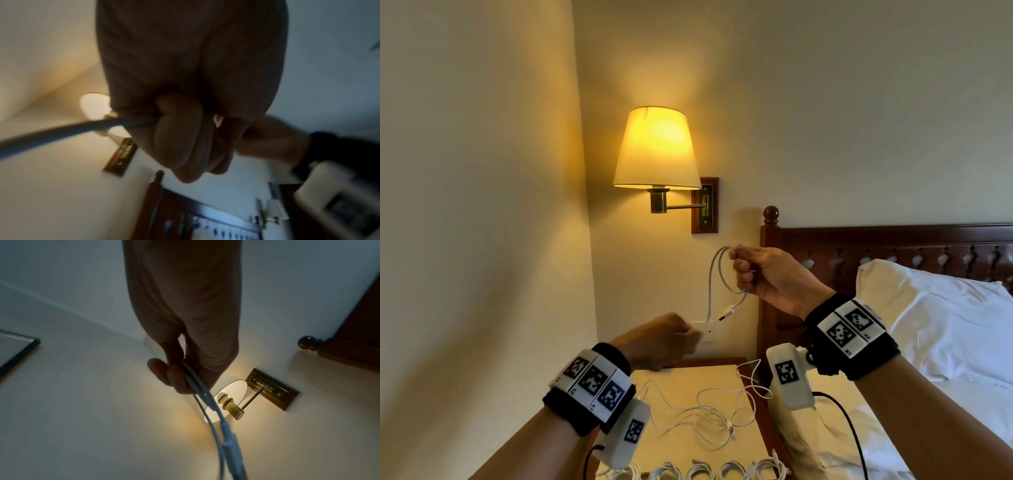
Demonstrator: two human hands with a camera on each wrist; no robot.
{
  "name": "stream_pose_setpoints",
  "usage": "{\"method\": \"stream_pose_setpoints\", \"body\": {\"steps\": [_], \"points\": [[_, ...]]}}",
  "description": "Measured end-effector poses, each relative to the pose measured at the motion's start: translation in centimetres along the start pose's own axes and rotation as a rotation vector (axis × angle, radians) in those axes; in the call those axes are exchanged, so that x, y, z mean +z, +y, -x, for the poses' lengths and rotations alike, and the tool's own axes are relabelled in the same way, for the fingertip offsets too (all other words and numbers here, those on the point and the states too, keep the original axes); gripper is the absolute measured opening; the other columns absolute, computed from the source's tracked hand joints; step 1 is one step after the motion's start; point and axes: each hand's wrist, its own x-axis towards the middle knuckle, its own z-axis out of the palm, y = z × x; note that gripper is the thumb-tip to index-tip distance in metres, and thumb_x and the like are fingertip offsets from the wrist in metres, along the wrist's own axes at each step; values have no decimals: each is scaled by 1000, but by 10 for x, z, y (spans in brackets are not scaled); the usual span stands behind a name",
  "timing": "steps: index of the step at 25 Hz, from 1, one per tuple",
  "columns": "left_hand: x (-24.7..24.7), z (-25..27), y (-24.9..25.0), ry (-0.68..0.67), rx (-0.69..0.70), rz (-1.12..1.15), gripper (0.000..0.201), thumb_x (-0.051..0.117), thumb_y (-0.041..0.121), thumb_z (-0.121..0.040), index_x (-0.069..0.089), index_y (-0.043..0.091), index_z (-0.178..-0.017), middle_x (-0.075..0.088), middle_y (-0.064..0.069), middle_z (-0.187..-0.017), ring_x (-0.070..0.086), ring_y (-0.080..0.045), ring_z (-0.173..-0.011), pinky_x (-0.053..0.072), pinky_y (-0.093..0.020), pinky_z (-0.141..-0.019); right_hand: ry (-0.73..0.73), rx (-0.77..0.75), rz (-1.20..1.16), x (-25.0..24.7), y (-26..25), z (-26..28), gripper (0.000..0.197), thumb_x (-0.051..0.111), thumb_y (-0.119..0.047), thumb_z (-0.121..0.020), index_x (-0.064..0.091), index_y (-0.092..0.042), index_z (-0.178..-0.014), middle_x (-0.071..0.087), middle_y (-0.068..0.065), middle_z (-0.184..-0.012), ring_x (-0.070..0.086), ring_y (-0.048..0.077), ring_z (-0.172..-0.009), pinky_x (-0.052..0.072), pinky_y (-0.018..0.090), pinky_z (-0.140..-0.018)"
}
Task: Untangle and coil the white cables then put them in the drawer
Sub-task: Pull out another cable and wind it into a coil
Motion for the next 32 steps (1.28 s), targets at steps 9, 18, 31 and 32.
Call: {"method": "stream_pose_setpoints", "body": {"steps": [9, 18, 31, 32], "points": [[-24, 10, 70, 450, 455, -251, 31, 47, 29, -100, 67, 17, -81, 64, 6, -67, 58, -5, -57, 41, -18, -56, 30, -153, 391, 20, 10, 0, 28, 47, -22, -100, 69, -4, -101, 69, 13, -85, 66, 18, -75, 57, 24, -68], [-35, -13, 42, 690, 418, -160, 39, 47, 50, -91, 55, 21, -116, 56, 7, -65, 52, -6, -57, 39, -17, -56, -32, -66, 307, 20, 8, 9, 31, 42, -25, -103, 66, -6, -97, 58, 1, -63, 53, 10, -55, 48, 21, -58], [-23, -24, 35, 574, 377, 166, 55, 45, 56, -86, 65, 7, -68, 56, 9, -56, 47, -8, -57, 36, -19, -59, -218, 196, -124, 11, 10, 10, 33, 30, -21, -105, 55, -11, -86, 36, -6, -55, 34, 7, -47, 33, 21, -52], [-24, -25, 29, 555, 373, 214, 51, 45, 51, -89, 64, 8, -69, 52, 13, -52, 43, -4, -53, 34, -16, -56, -223, 202, -179, 9, 8, 10, 32, 32, -22, -104, 55, -11, -85, 36, -7, -54, 34, 7, -46, 32, 20, -51]]}}
